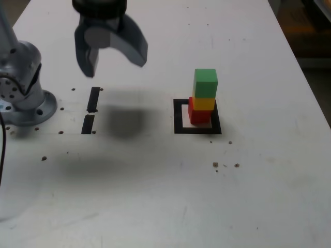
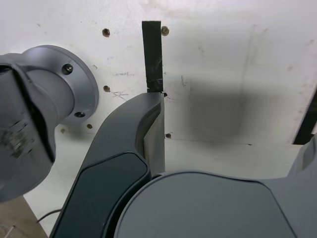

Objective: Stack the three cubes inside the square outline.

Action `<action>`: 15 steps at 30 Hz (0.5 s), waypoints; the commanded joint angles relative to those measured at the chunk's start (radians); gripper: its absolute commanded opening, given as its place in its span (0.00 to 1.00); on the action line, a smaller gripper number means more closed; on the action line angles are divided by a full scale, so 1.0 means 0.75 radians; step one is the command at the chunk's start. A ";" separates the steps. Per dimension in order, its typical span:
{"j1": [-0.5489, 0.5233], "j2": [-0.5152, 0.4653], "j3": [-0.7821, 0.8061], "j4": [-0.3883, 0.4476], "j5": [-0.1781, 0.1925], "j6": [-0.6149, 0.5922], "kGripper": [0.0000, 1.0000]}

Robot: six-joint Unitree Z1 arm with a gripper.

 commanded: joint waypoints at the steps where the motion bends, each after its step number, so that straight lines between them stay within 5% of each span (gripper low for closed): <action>1: 0.001 -0.003 0.224 -0.057 -0.014 0.008 1.00; 15: 0.073 -0.043 0.382 -0.151 0.006 0.047 1.00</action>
